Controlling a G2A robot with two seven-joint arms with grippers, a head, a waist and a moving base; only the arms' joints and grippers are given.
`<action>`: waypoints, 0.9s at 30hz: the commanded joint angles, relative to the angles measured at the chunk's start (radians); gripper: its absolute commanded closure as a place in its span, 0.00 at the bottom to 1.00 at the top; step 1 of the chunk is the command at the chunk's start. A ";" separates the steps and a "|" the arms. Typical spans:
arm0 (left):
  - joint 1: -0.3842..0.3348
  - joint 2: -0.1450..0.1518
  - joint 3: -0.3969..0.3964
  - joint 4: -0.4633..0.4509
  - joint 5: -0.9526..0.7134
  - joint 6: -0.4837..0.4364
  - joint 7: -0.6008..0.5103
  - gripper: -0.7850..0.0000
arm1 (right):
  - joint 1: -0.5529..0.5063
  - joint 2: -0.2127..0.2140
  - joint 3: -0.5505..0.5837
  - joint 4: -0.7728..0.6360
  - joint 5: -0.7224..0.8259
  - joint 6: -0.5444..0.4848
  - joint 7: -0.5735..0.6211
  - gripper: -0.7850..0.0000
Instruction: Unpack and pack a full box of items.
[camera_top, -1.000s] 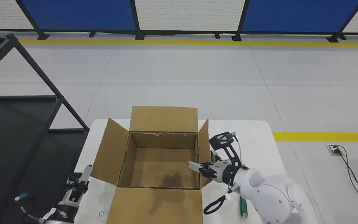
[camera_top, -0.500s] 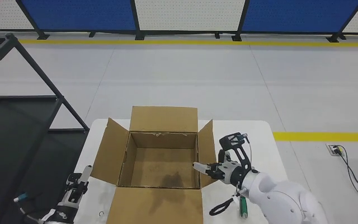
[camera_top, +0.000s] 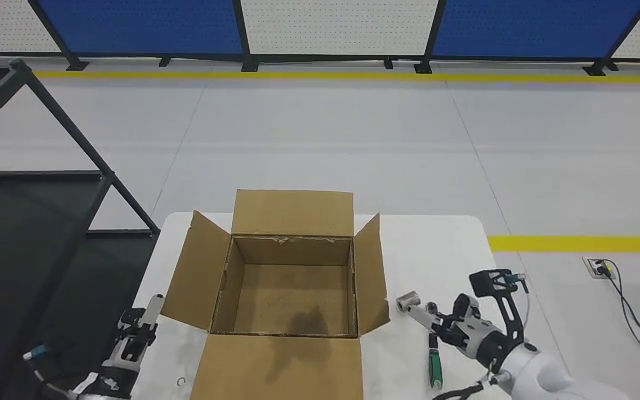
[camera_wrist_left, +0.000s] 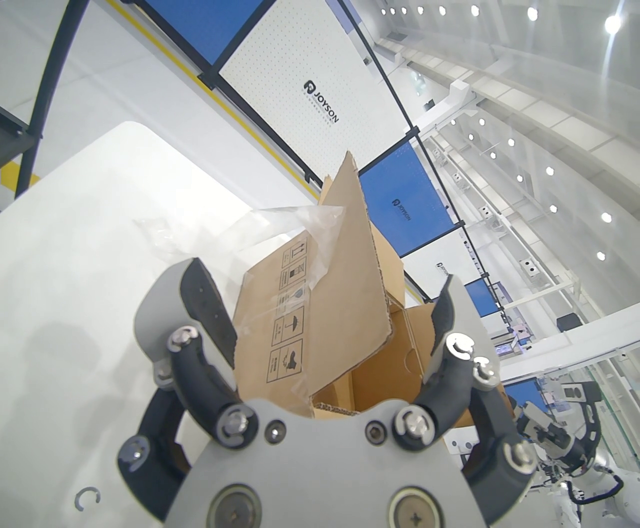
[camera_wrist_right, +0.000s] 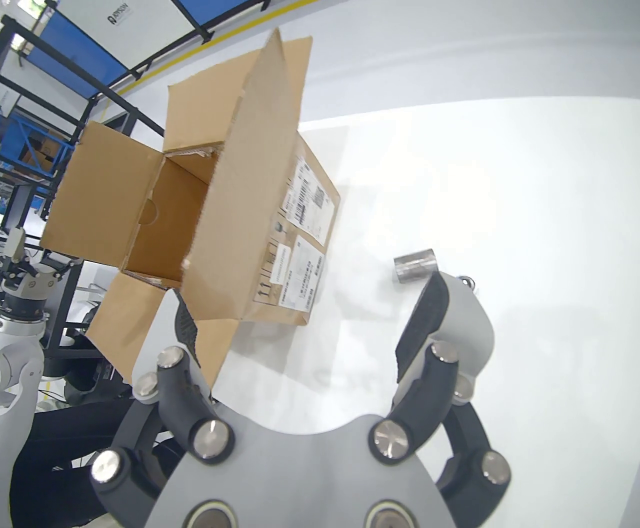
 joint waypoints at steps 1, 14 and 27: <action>-0.001 0.000 -0.001 0.000 0.000 0.001 -0.002 0.00 | -0.029 0.003 0.017 0.010 -0.005 -0.008 0.011 0.00; -0.005 0.001 -0.005 0.002 -0.002 -0.002 -0.019 0.00 | -0.056 0.010 0.026 0.030 -0.062 -0.015 0.050 0.00; 0.006 0.000 -0.018 0.003 -0.016 -0.005 -0.011 0.00 | 0.121 0.025 -0.164 0.289 -0.347 -0.273 0.011 0.00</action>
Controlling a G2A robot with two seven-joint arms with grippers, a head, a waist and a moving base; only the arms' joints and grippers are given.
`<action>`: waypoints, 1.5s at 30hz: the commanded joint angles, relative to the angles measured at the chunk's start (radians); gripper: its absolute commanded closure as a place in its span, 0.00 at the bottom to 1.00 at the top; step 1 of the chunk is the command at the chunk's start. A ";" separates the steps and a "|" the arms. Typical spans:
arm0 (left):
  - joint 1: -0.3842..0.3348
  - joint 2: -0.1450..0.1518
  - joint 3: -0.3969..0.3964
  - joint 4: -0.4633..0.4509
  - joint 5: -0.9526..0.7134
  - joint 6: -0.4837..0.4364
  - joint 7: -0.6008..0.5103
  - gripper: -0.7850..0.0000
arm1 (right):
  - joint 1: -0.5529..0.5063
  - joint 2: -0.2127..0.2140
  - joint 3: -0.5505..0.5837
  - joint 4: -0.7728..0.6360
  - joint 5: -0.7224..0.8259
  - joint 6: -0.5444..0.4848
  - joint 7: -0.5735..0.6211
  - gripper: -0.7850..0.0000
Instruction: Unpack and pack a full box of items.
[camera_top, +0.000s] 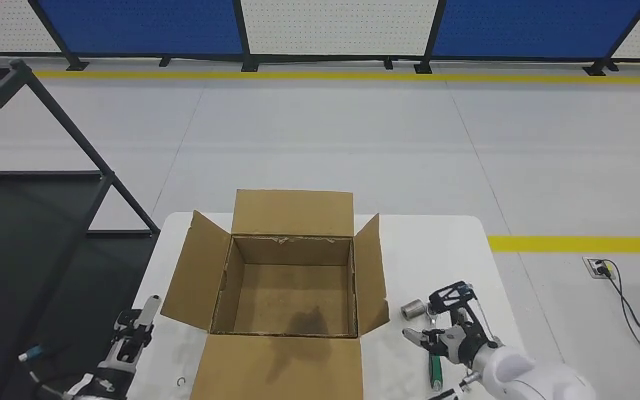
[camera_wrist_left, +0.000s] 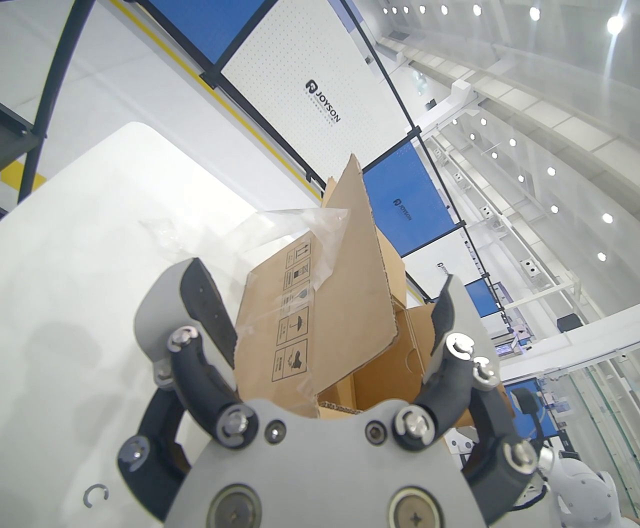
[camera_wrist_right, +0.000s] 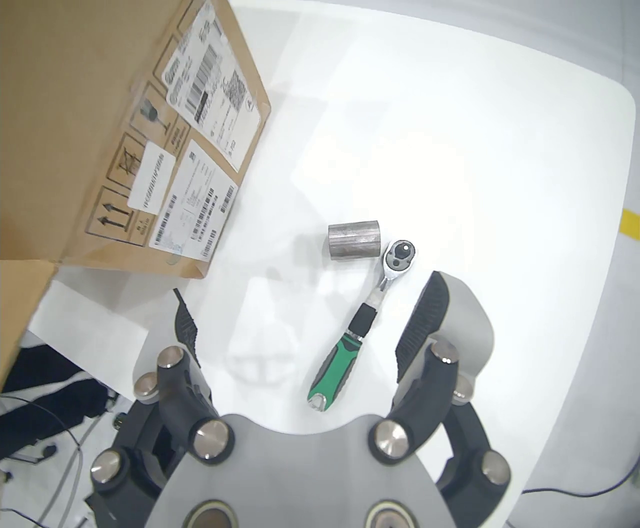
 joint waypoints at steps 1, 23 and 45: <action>0.001 0.000 0.000 0.000 0.001 0.001 0.002 0.00 | 0.038 -0.001 -0.022 0.048 -0.016 0.008 0.013 0.00; -0.022 -0.002 0.032 0.019 0.015 0.015 0.003 0.00 | 0.065 0.005 -0.037 0.141 -0.067 0.045 0.109 0.00; -0.017 -0.003 0.031 0.016 0.017 0.011 0.003 0.00 | 0.167 -0.011 -0.171 0.294 -0.103 0.059 -0.040 0.07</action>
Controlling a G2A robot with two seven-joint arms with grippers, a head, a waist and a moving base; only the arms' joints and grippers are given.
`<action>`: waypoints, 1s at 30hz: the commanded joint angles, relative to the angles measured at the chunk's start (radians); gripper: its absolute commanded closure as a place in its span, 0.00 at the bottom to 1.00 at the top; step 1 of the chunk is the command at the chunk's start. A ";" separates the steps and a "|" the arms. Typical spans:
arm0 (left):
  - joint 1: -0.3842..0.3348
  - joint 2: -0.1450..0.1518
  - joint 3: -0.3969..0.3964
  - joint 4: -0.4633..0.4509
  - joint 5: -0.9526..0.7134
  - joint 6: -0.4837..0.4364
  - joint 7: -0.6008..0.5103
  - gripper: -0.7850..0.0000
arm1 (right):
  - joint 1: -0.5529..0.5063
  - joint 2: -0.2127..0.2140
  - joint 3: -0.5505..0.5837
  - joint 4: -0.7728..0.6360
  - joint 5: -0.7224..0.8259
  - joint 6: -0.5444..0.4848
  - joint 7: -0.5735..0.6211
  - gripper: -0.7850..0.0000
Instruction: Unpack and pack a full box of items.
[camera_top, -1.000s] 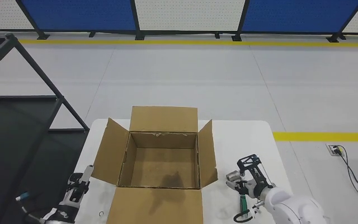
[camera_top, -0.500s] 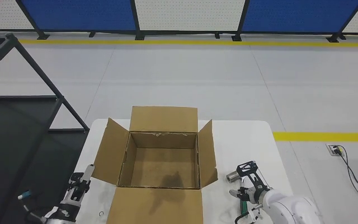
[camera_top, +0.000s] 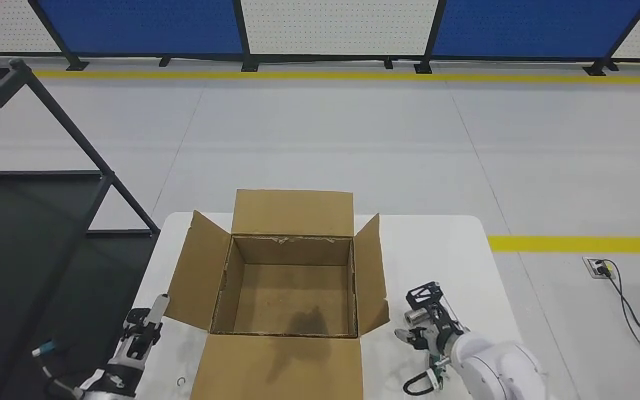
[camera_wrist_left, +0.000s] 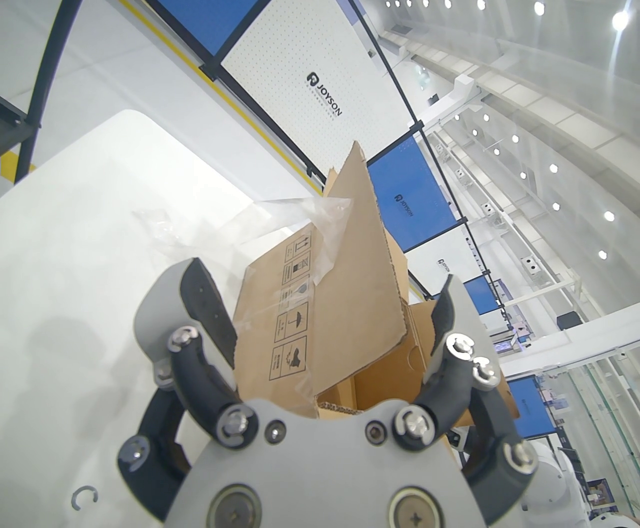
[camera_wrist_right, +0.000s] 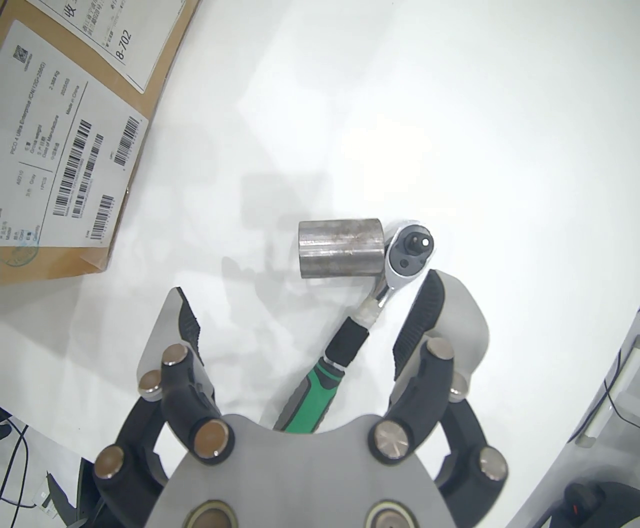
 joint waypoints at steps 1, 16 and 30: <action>0.004 0.000 -0.004 0.000 -0.001 -0.001 0.004 0.00 | 0.024 -0.003 -0.012 0.029 0.003 -0.002 -0.006 0.11; 0.018 -0.002 -0.016 -0.001 -0.012 -0.003 0.016 0.00 | 0.078 -0.008 -0.030 0.108 -0.008 0.024 -0.006 0.24; 0.016 -0.002 -0.021 -0.005 -0.010 0.000 0.012 0.00 | 0.084 -0.008 -0.040 0.114 0.003 -0.002 0.003 0.43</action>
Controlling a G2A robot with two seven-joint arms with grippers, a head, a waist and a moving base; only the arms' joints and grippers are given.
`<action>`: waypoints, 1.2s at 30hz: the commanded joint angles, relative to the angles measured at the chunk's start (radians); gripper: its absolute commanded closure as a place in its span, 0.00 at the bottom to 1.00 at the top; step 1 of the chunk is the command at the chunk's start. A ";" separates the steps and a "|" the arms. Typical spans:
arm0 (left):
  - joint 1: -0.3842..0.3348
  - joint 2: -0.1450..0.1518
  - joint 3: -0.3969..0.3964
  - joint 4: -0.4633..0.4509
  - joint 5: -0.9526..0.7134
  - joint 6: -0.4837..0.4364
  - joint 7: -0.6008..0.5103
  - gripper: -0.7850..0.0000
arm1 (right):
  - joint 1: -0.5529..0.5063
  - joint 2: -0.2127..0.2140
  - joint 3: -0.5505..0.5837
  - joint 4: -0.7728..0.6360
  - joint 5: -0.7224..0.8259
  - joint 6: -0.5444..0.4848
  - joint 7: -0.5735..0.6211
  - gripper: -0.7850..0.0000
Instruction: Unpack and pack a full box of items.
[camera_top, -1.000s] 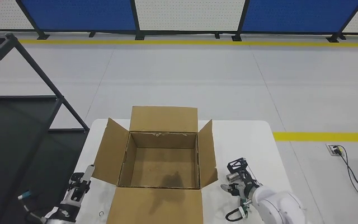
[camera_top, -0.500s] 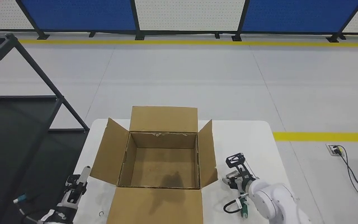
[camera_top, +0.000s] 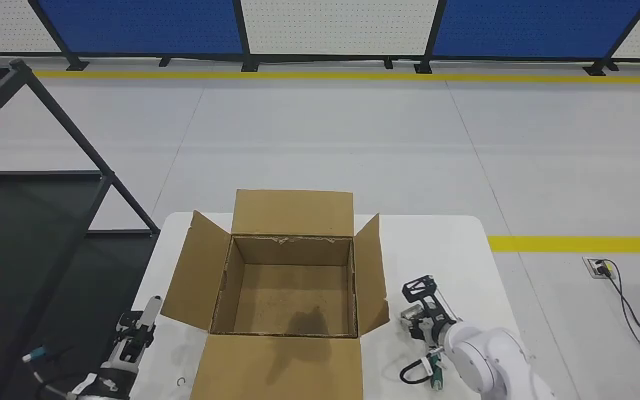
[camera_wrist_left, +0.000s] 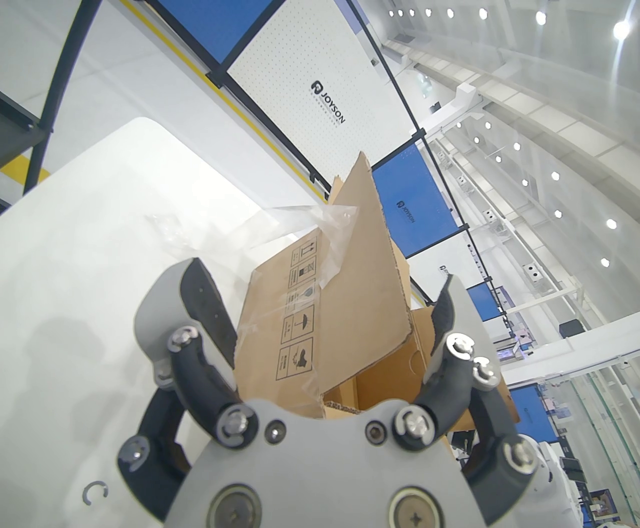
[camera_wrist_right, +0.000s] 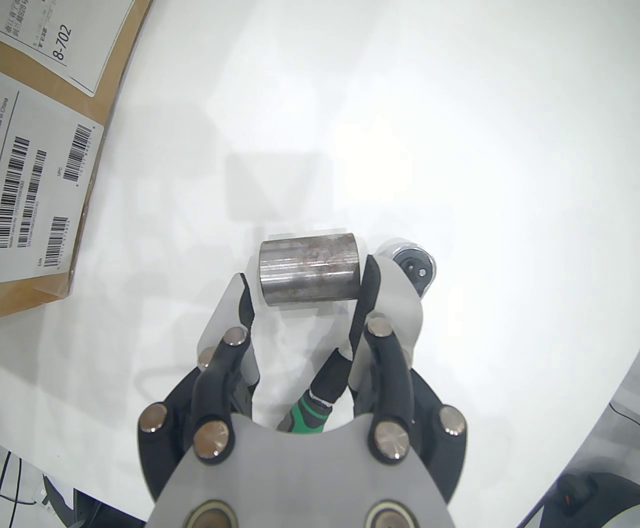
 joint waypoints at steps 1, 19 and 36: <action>0.000 0.000 -0.001 0.000 0.001 0.000 0.000 0.00 | 0.001 0.000 0.001 -0.002 0.002 -0.002 0.001 0.42; -0.006 -0.001 -0.004 0.008 -0.001 0.006 0.005 0.00 | 0.063 -0.009 -0.037 0.079 0.022 -0.021 -0.008 0.21; -0.027 -0.001 0.010 0.017 0.011 0.018 -0.003 0.00 | 0.057 -0.005 -0.028 0.063 0.024 -0.038 -0.004 0.29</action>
